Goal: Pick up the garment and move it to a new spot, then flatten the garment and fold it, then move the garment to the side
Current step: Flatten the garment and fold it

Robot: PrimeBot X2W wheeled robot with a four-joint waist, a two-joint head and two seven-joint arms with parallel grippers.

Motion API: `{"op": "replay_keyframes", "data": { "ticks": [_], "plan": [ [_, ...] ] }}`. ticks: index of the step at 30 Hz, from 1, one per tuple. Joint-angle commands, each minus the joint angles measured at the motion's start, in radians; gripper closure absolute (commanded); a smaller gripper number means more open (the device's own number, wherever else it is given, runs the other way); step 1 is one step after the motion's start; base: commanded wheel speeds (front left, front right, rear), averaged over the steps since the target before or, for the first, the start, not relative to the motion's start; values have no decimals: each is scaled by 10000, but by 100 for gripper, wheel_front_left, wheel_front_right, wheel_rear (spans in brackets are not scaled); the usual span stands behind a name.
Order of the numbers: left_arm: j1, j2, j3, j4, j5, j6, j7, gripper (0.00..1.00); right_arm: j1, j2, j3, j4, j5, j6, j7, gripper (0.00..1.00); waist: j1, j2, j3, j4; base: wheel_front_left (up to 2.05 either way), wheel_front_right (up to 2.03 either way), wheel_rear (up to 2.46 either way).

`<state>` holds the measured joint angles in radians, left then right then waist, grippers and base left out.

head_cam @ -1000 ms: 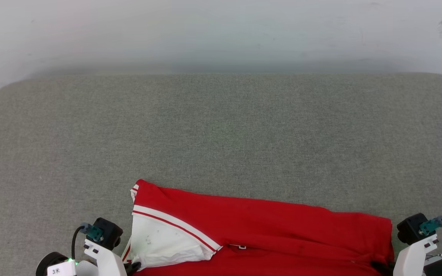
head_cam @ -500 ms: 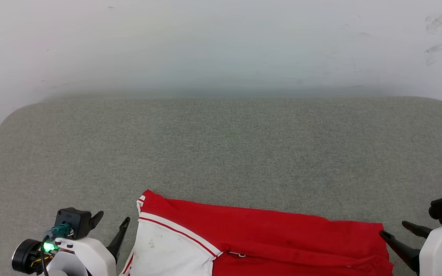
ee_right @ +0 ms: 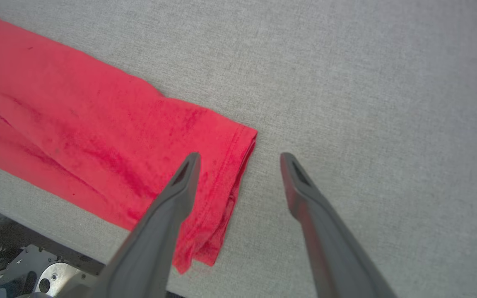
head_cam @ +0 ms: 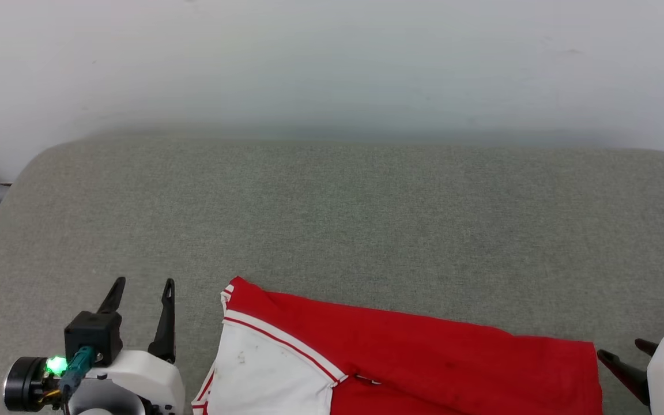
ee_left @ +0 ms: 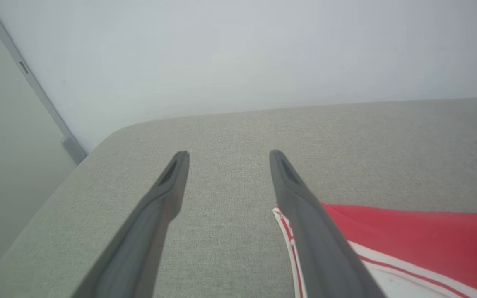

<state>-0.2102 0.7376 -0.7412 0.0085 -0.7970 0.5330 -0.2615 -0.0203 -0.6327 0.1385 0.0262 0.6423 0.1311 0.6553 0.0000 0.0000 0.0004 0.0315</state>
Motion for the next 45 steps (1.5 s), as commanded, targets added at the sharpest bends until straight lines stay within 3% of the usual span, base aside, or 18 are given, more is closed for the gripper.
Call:
{"op": "replay_keyframes", "data": {
  "ticks": [1, 8, 13, 29, 30, 31, 32, 45],
  "plan": [
    [297, -257, 417, -107, 364, 56, -45, 0, 105, 136, -66, 0, -58, -8, 176, 0, 0, 0, 92, 80, 0, 0, 0],
    [1683, -1600, 2667, -464, 2383, -227, -46, 0, 300, 559, -206, 330, -208, -8, 987, 0, 0, 0, 368, 343, 0, 0, 0],
    [2479, -2664, 3941, -739, 3565, -690, -45, 0, 353, 772, -128, 787, -304, -8, 1154, 0, 0, 0, 530, 475, 0, 0, 0],
    [3198, -5134, 5954, -874, 6286, -2384, -38, 0, -109, 1387, 1050, 2781, -80, -8, 499, 0, 0, 0, 1038, 694, 0, 0, 0],
    [3211, -5256, 6064, -847, 6387, -2468, -38, 0, -140, 1385, 1123, 2810, -22, -8, 366, 53, 0, 0, 1044, 683, 0, 0, 0],
    [3224, -5348, 6160, -810, 6484, -2558, -38, 0, -204, 1360, 1152, 2839, 32, -8, 242, 68, 0, 0, 1043, 666, 0, 0, 0],
    [3241, -5454, 6258, -776, 6569, -2636, -38, 0, -285, 1309, 1162, 2876, 77, -7, 127, 99, 0, 0, 1037, 648, 0, 0, 0],
    [3383, -6032, 7104, -563, 7431, -3406, -39, 0, -515, -222, 157, 3258, 538, -15, -584, 100, 0, 0, 838, 452, 0, 0, 0]
  ]
}}
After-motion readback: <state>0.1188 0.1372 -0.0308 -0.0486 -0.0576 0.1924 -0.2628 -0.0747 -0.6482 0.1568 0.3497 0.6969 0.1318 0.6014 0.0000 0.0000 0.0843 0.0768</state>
